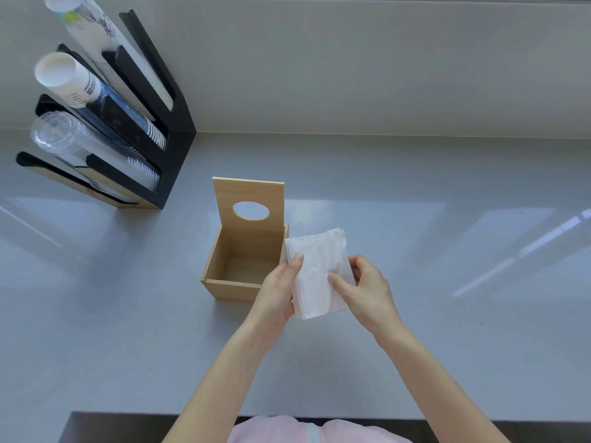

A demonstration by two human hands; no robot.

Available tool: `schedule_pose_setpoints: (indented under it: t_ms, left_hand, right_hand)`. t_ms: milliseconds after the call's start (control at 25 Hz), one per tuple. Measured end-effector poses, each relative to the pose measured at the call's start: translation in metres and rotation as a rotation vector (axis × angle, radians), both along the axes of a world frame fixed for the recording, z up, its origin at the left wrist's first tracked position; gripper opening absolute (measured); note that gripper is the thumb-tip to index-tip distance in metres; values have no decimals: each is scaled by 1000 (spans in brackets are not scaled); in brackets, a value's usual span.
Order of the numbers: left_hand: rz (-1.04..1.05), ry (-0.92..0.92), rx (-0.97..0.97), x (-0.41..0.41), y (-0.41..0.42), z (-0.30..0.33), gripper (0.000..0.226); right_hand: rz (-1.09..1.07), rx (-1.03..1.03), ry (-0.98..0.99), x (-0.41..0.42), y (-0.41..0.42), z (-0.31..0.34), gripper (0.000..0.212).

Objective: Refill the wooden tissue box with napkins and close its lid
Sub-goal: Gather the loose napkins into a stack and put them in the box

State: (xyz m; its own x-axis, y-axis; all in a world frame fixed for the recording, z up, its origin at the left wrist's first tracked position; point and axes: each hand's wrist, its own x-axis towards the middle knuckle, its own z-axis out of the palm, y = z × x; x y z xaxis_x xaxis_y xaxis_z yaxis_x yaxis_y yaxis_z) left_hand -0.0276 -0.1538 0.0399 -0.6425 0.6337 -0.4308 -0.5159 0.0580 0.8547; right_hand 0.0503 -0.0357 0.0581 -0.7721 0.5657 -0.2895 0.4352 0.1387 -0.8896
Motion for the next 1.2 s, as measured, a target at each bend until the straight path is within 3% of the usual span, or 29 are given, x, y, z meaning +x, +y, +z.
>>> schedule_pose_setpoints:
  t_ms: [360,520,680,920,1200]
  left_hand:
    - [67,45,-20,2,0,0,26]
    - [104,54,14,0,-2,5,24]
    - [110,45,49,0,-6,8,29]
    - [103,27,141,-4,-18,5,35]
    - [192,136,42,-22,-41,11,20]
  right_hand:
    - [6,-21,-17,3,6,-3,17]
    - [-91,-34,39,2,10,2,36]
    - [-7,-242,-31,-2,11,3,52]
    - [91,-388,-32,-4,-1,-5,25]
    - [172,-166,-24,-14,-2,7,16]
